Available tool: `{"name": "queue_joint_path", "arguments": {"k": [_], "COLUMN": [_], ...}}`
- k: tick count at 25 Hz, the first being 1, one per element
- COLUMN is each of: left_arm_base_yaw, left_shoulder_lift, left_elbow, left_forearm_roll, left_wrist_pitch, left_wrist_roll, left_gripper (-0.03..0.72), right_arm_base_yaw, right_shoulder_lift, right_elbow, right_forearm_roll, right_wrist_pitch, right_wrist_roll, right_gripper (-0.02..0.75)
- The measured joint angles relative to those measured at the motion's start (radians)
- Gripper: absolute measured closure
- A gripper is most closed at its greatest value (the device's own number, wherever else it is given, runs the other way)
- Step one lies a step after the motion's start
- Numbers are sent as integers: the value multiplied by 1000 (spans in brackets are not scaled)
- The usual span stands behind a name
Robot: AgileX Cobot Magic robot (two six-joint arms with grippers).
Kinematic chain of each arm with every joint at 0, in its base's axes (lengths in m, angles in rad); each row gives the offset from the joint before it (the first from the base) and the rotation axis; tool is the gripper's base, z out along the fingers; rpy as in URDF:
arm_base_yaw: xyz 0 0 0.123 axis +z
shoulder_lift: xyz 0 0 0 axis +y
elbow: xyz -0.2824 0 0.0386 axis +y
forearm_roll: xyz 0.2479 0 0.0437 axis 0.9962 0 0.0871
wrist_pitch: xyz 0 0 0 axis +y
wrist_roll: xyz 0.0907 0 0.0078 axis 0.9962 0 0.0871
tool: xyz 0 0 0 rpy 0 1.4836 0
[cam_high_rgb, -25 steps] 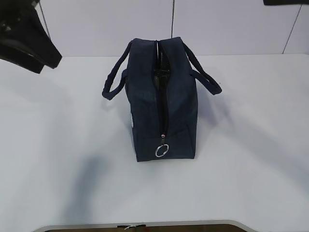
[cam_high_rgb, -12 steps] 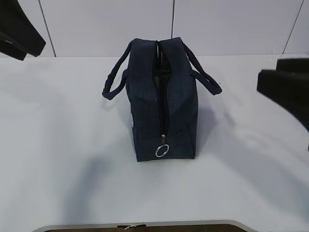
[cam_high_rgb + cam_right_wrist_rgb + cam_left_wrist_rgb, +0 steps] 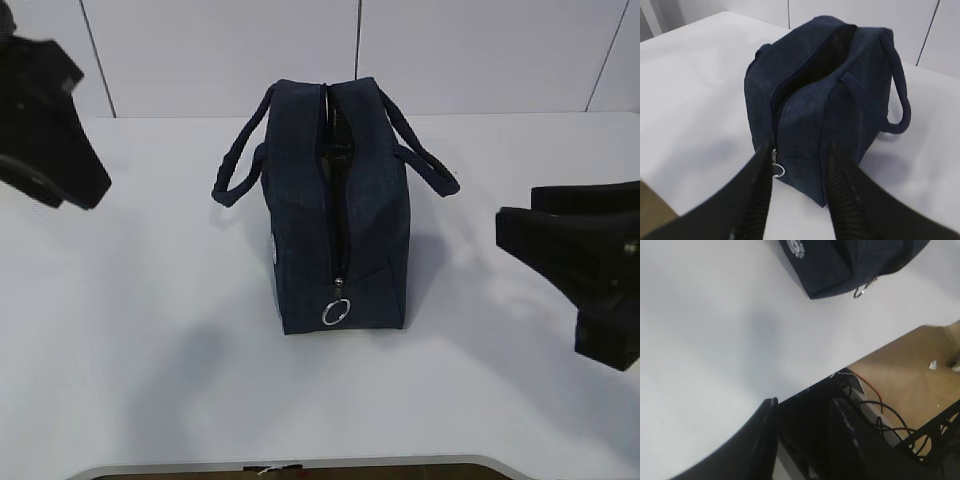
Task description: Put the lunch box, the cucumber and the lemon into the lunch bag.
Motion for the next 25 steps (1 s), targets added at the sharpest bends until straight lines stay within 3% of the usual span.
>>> {"name": "queue_joint_path", "arguments": {"k": [4, 10, 15, 25], "left_arm_base_yaw": [-24, -26, -26, -26], "left_shoulder_lift": [-5, -43, -70, -74], "left_elbow": [47, 51, 51, 51], "left_forearm_roll": [2, -10, -21, -42], "left_wrist_pitch": [0, 0, 0, 0], "left_wrist_roll": [0, -2, -20, -39], "left_gripper": [445, 445, 446, 446], "right_arm_base_yaw": [0, 0, 0, 0], "right_shoulder_lift": [47, 107, 200, 486], "right_elbow": [23, 169, 250, 254], "right_forearm_roll": [-11, -78, -154, -132], "right_wrist_pitch": [-67, -388, -562, -816], "right_wrist_roll": [14, 68, 121, 231], "right_gripper": [437, 437, 437, 437]}}
